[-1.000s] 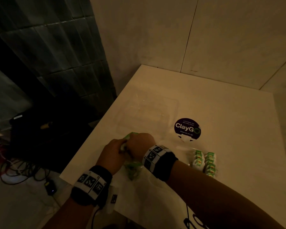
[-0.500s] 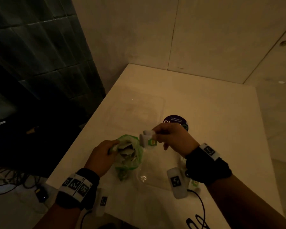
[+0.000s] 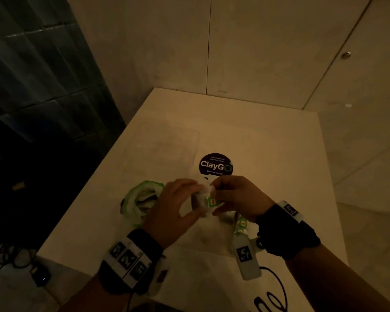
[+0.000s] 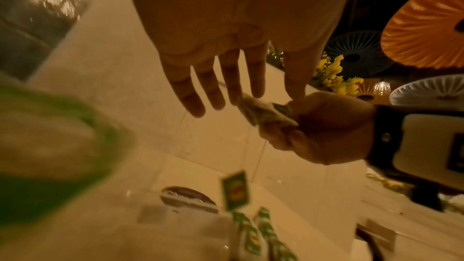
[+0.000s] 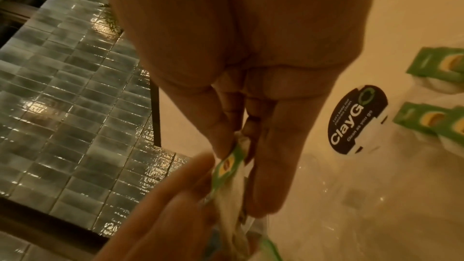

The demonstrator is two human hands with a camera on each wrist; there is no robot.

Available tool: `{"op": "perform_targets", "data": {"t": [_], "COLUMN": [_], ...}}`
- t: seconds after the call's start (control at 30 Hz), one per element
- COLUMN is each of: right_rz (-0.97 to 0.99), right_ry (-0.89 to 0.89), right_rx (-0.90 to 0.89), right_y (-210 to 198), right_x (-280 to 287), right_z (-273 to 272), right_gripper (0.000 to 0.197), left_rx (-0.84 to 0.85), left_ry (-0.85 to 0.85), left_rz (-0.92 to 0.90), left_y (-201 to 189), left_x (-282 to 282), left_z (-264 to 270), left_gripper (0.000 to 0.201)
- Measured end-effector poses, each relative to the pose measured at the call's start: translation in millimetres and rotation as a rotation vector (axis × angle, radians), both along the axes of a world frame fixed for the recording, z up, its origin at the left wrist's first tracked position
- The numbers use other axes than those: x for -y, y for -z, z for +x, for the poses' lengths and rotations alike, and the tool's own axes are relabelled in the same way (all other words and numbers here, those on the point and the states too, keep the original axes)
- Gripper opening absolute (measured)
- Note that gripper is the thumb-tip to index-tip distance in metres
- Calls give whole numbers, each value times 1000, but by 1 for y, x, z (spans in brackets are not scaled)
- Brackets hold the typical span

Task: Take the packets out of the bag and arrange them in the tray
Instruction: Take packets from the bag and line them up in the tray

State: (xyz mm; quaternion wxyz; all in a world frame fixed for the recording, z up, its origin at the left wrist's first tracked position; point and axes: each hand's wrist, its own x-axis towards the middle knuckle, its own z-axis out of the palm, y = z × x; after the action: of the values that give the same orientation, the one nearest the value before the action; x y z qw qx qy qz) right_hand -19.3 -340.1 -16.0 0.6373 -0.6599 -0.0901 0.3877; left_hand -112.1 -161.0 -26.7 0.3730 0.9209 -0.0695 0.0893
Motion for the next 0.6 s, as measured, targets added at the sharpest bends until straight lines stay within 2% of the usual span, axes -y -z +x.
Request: {"op": "perform_targets", "data": {"t": [0.1, 0.23, 0.3, 0.43, 0.53, 0.6], "right_rz": [-5, -25, -26, -51, -63, -69], "right_ry": [31, 86, 96, 154, 184, 180], "right_rx": [0, -47, -82, -94, -60, -33], "right_y": [0, 4, 5, 5, 4, 3], "right_x": [5, 17, 21, 31, 38, 41], "right_z": [-6, -10, -12, -8, -1, 3], "right_gripper": [4, 3, 3, 3, 3, 4], "left_rx": [-40, -59, -135, -352, -454, -505], "left_ry": [-13, -124, -151, -230, -272, -276], "left_rz": [-188, -226, -328, -586, -734, -808], "left_y": [10, 24, 28, 30, 29, 26], "left_x": [27, 37, 39, 38, 32, 30], "left_z": [5, 7, 5, -5, -11, -15], "left_gripper": [34, 22, 19, 29, 16, 14]}}
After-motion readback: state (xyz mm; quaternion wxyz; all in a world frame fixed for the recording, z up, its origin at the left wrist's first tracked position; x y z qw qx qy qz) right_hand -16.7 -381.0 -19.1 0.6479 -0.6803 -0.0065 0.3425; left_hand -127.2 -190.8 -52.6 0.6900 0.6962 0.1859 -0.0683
